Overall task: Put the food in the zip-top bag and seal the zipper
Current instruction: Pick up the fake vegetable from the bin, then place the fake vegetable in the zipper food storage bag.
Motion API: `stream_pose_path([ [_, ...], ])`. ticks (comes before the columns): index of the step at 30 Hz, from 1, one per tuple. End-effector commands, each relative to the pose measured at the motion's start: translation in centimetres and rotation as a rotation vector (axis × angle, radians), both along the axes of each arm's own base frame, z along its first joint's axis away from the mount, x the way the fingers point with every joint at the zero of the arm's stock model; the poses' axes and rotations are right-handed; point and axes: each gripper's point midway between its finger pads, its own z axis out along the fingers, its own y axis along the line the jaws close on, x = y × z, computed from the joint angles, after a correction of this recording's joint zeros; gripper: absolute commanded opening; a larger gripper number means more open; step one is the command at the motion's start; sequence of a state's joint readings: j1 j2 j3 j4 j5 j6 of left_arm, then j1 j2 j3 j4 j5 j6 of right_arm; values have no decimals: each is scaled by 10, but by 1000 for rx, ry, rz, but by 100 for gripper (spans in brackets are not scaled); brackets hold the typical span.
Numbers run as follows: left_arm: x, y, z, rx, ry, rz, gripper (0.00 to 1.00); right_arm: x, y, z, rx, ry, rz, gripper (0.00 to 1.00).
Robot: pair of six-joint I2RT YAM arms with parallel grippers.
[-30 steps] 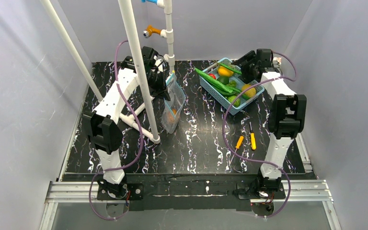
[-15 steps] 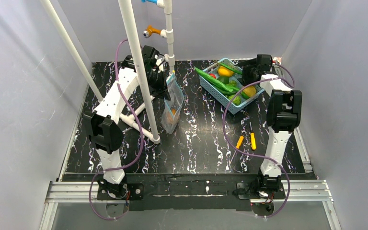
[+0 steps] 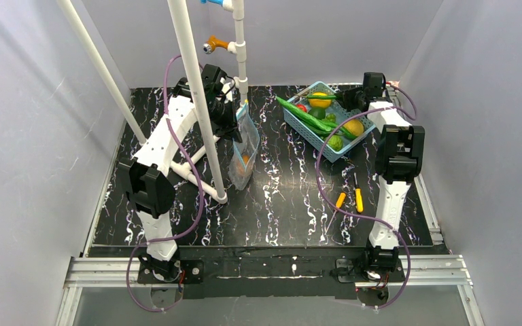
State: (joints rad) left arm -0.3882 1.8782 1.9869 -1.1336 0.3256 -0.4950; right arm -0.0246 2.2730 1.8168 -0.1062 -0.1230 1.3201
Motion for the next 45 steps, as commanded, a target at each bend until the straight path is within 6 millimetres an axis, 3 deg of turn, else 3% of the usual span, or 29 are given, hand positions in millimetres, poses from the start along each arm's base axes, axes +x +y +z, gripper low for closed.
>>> stream_pose_path([
  [1, -3, -1, 2, 9, 7, -9, 0, 4, -1, 22, -31, -76, 26, 21],
  [3, -4, -2, 2, 9, 7, -11, 0, 2, 0, 28, -37, -93, 41, 15],
  [6, -4, -1, 4, 10, 1, -10, 0, -1, 4, 54, -52, -170, 74, 10],
  [10, -4, -1, 4, 6, -6, -13, 0, -12, 8, 110, -116, -301, 137, 6],
  [15, -3, -1, -1, 11, -8, -13, 0, -44, 14, 169, -244, -394, 188, 1],
  [17, -3, 1, -3, 16, -9, -14, 0, -61, 17, 183, -300, -409, 226, 1],
  [19, -2, 1, -4, 17, -14, -12, 0, -84, 48, 199, -359, -442, 334, 1],
  [27, 0, -3, -1, -4, -26, -13, 0, -204, 128, 264, -697, -651, 576, 1],
  [33, -3, -2, 3, -8, -32, -19, 0, -264, 161, 292, -756, -766, 673, 1],
  [39, -4, -4, 2, -21, -32, -18, 0, -296, 180, 314, -876, -864, 716, 1],
  [45, -4, -6, 6, -41, -38, -10, 0, -306, 231, 294, -912, -893, 851, 1],
])
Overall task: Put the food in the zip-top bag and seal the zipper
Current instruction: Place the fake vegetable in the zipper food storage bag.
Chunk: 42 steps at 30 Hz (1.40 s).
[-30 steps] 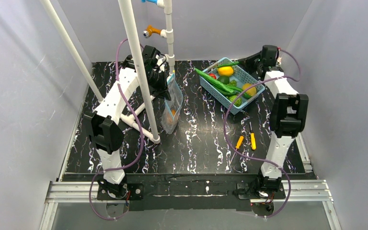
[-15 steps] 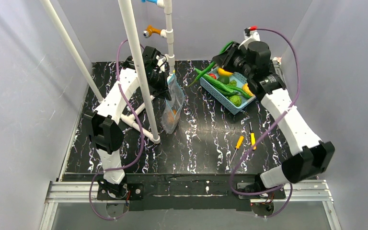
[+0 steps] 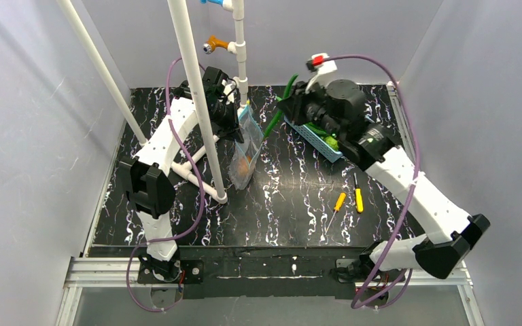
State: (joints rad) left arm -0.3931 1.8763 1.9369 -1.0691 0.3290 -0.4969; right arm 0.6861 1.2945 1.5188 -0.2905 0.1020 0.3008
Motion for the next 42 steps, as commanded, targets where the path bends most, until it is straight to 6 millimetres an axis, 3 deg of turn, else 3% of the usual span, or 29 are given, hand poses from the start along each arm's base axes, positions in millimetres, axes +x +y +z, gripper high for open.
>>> stream_pose_path([
  [1, -10, -1, 17, -33, -26, -6, 0, 3, 27, -7, -81, -46, 31, 1],
  [6, -11, -1, 21, -42, -30, -6, 0, 4, 54, -24, -113, -28, 73, 1],
  [14, -8, -11, 41, -114, -67, 3, 0, -7, 80, -84, -167, 226, 158, 1],
  [23, -13, -18, 58, -190, -92, 10, 0, -23, 102, -125, -204, 497, 240, 10],
  [26, -14, -19, 57, -195, -89, 11, 0, -21, 108, -134, -214, 533, 244, 19],
  [30, -19, -18, 49, -189, -62, 6, 0, -18, 103, -132, -246, 574, 257, 39],
  [37, -20, -18, 48, -199, -70, 5, 0, -27, 96, -108, -172, 556, 277, 61],
  [42, -22, -18, 50, -201, -75, 5, 0, -17, 90, -108, -183, 548, 234, 60],
])
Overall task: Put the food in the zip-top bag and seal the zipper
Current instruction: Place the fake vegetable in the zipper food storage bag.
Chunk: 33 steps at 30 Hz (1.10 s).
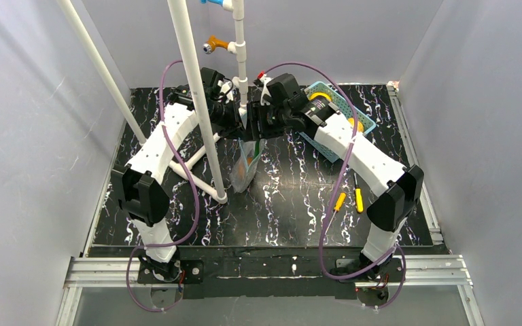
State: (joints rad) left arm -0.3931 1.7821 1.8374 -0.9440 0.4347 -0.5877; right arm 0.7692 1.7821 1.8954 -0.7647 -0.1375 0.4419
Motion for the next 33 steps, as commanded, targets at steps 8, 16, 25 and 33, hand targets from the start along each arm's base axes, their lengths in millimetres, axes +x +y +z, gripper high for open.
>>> stream_pose_path([
  [8, -15, -2, 27, -57, -41, -21, 0, 24, -4, 16, -15, -91, -42, 33],
  [16, -15, -3, 26, -62, -36, -30, 0, 27, -10, 3, -63, -126, -23, 42],
  [25, -12, -4, 24, -56, -32, -31, 0, 31, -7, 1, -77, -136, 0, 4],
  [33, -16, -2, 25, -62, -47, -36, 0, 17, -13, 33, 85, 138, 79, 1],
])
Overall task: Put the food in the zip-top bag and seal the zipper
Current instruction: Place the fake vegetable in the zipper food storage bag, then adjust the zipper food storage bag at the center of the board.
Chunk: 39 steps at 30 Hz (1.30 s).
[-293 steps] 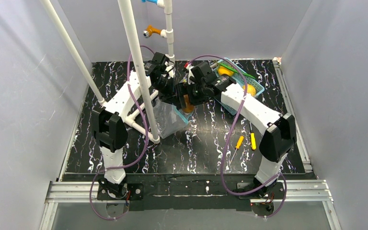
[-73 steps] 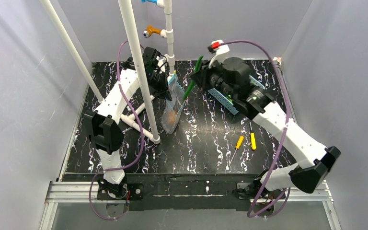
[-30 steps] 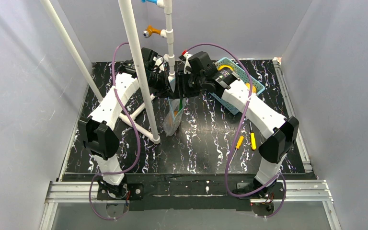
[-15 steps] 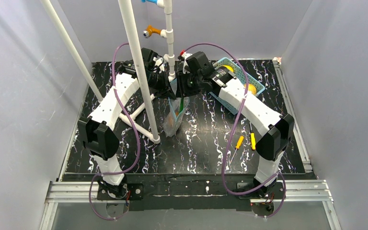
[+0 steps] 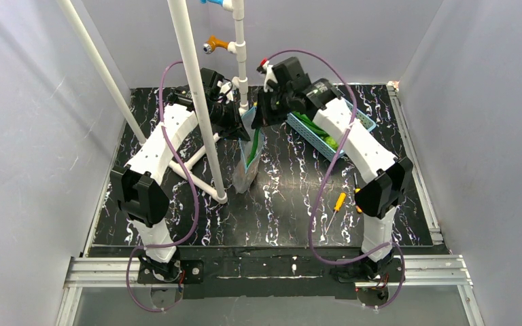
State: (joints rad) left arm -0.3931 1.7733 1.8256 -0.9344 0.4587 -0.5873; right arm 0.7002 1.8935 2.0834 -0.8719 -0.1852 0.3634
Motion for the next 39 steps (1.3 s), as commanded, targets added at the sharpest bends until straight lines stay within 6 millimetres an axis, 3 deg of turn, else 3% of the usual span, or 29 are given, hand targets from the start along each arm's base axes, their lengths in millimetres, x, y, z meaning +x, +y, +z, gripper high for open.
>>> stream_pose_path([
  [1, -13, 0, 23, -40, -51, -23, 0, -19, -2, 30, 131, 178, 76, 1],
  [4, -13, -1, 24, -48, -49, -23, 0, -27, 3, 31, 157, 235, 114, 1],
  [6, -13, -2, 24, -55, -49, -21, 0, -29, 6, 21, 146, 276, 127, 1],
  [12, -17, -1, 24, -57, -46, -18, 0, -14, 13, -12, 75, 246, 93, 1],
  [14, -17, 0, 23, -56, -44, -16, 0, -2, 13, -15, 43, 188, 68, 20],
  [15, -18, 0, 22, -53, -41, -15, 0, 3, 13, -15, 31, 165, 59, 24],
  [21, -19, 2, 17, -40, -33, -9, 0, 19, 9, 21, 51, 29, 17, 43],
  [31, -17, 1, 18, -46, -36, -5, 0, 28, -8, 82, 87, -173, -36, 64],
  [35, -17, 2, 24, -42, -49, -3, 0, 19, -25, 77, 44, -179, -56, 66],
  [39, -16, 1, 28, -52, -57, -7, 0, -8, -43, 40, -13, -88, -53, 60],
])
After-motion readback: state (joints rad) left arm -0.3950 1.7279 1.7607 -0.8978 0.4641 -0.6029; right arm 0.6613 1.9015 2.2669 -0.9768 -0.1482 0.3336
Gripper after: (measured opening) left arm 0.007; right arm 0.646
